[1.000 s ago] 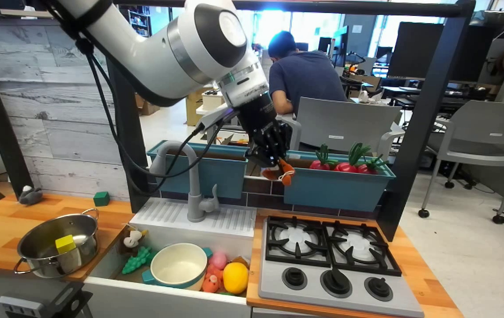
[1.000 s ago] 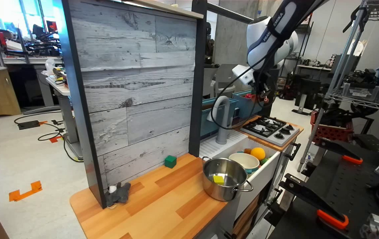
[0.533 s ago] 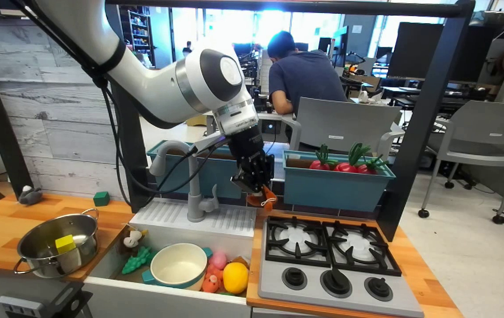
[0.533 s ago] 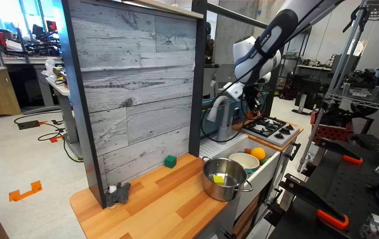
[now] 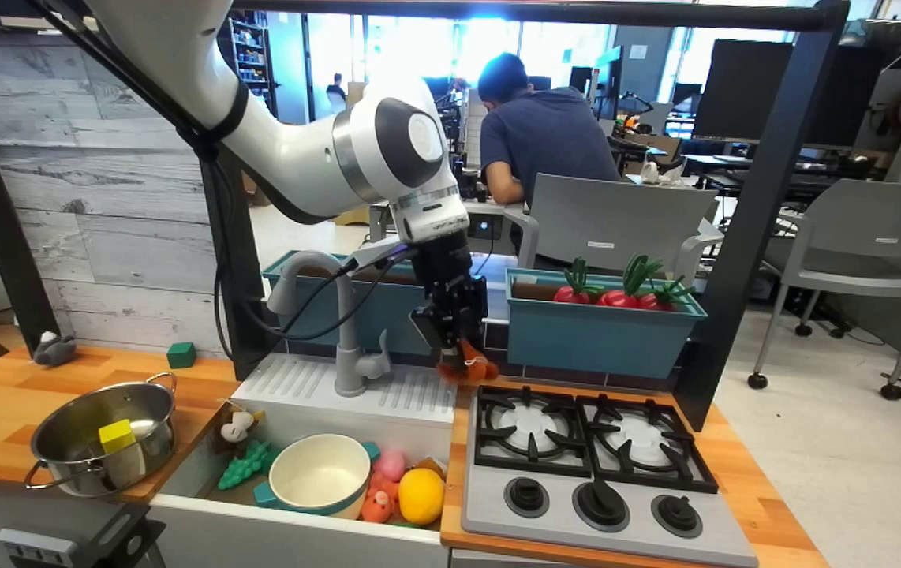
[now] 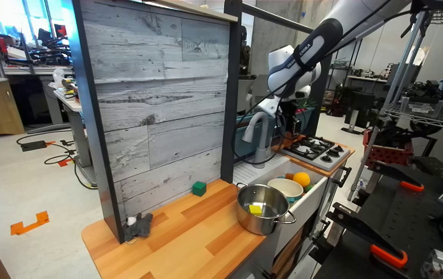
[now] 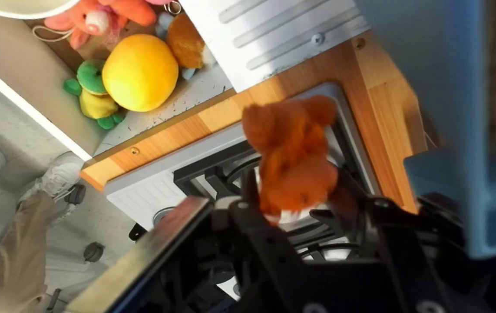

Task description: Move the pot to the left and the orange plush toy to the right

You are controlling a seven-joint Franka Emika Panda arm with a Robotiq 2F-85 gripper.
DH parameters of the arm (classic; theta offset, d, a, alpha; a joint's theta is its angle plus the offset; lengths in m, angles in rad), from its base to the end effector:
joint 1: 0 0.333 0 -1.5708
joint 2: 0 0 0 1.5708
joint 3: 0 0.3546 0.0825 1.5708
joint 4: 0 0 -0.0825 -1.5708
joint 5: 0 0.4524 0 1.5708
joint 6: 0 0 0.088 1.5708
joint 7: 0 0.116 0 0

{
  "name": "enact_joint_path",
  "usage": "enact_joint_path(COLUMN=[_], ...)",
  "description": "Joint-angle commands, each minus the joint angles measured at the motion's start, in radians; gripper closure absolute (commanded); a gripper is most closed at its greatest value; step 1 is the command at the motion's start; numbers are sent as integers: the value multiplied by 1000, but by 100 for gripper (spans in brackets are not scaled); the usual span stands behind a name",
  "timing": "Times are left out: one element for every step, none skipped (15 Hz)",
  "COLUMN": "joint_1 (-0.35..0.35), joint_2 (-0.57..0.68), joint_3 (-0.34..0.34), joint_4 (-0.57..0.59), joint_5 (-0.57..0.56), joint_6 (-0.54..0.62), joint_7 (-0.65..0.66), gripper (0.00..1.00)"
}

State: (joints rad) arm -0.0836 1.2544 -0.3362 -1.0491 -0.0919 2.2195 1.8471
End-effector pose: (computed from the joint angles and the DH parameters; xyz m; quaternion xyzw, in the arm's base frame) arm 0.8029 -0.2609 0.0325 0.5332 -0.8227 0.1173 0.1586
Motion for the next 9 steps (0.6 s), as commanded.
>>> enact_joint_path(joint_1=[-26, -26, -25, -25, -25, -23, -23, -23, -22], joint_2=[56, 63, 68, 75, 80, 83, 87, 93, 95], joint_3=[17, 17, 17, 18, 19, 19, 19, 21, 21], joint_4=[122, 137, 149, 161, 171, 176, 182, 190, 195], joint_5=[-1, -3, -4, -5, -6, -7, -8, -8, -9], joint_6=[-62, -70, -78, -81, -82, -79, -75, -76, -72], joint_7=[-22, -24, -24, -25, -27, -28, -31, -33, -35], gripper=[23, 16, 8, 2, 0, 0, 0, 0, 0])
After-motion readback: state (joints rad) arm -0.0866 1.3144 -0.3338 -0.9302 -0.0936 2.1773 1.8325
